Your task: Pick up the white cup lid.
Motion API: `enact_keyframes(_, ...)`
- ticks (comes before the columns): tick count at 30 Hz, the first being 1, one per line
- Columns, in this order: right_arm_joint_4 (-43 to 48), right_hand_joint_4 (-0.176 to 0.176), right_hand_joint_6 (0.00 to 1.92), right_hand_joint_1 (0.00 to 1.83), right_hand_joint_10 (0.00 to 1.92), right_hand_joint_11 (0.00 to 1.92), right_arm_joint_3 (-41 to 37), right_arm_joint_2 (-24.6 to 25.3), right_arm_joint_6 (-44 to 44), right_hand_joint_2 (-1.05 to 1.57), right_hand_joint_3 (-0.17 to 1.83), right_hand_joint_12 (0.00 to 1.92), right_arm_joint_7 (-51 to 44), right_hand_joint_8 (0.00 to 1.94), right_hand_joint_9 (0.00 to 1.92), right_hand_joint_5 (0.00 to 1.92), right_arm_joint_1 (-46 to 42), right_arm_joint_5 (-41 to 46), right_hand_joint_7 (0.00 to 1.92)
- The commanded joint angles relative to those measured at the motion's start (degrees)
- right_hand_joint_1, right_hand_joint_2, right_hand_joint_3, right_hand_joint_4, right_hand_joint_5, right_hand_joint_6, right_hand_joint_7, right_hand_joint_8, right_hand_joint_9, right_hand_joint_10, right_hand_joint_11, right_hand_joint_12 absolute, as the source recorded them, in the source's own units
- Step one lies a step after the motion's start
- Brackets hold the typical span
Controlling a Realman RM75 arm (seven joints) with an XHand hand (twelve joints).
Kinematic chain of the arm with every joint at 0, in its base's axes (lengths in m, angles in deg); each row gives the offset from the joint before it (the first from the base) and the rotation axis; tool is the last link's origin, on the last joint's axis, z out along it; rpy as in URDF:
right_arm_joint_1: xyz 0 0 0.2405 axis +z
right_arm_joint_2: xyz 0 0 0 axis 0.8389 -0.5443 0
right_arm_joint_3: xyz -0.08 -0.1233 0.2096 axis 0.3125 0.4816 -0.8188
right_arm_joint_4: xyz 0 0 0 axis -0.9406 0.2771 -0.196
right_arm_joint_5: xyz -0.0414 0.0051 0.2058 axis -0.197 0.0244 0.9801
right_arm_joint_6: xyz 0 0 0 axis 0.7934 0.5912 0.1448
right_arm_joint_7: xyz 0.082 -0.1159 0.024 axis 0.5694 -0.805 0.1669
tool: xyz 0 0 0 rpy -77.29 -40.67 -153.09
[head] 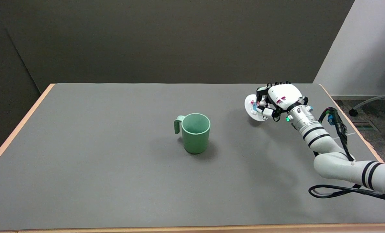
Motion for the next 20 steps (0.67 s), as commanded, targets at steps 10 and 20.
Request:
enact_keyframes(10, -17.73, 0.176, 1.13, 0.98, 0.42, 0.81, -2.5, -7.77, 7.21, 1.05, 0.23, 1.25, -0.21, 0.37, 1.12, 0.89, -5.17, -2.83, 1.11)
enact_keyframes(20, -26.47, 0.176, 1.13, 0.98, 0.43, 0.81, -4.86, -10.31, 10.6, 1.05, 0.23, 1.25, 0.08, 0.37, 1.13, 0.89, -4.86, -5.87, 1.12)
